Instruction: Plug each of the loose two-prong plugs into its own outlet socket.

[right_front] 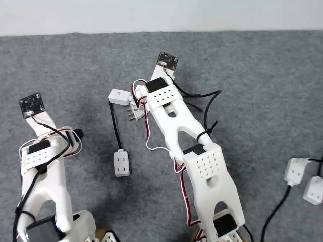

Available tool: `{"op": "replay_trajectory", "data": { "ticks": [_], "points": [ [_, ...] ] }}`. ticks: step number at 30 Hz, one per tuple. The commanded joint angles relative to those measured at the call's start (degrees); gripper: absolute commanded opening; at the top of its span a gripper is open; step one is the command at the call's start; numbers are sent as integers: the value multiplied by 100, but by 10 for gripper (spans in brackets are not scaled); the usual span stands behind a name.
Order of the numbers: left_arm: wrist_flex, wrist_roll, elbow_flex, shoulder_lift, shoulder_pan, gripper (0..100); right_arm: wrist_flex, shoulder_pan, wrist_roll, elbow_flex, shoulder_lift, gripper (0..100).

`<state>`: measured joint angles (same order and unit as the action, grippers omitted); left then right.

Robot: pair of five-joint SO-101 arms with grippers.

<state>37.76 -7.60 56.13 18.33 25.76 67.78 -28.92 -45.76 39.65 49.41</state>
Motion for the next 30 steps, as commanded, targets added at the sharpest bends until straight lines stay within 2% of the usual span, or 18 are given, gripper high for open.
{"op": "replay_trajectory", "data": {
  "ticks": [1, 5, 9, 15, 19, 24, 26, 30],
  "points": [
    [79, 44, -233, -9, -18, 286, -189, -4, 176, 334, 40, 95],
    [79, 44, -233, -9, -18, 286, -127, -13, 308, 501, 198, 87],
    [79, 44, -224, -9, -18, 286, 101, -13, 457, 747, 303, 3],
    [79, 44, -224, -18, -18, 286, 884, -31, 835, 853, 75, 7],
    [79, 44, -233, -26, -18, 286, 1789, -110, 1600, 1046, -391, 7],
    [79, 44, -233, -26, -18, 286, 3433, -136, 2857, 1064, -901, 8],
    [79, 44, -233, -35, -18, 286, 3530, -84, 3349, 686, -919, 8],
    [79, 44, -224, -26, -18, 286, 3240, 251, 3842, -97, -734, 49]
  ]
}}
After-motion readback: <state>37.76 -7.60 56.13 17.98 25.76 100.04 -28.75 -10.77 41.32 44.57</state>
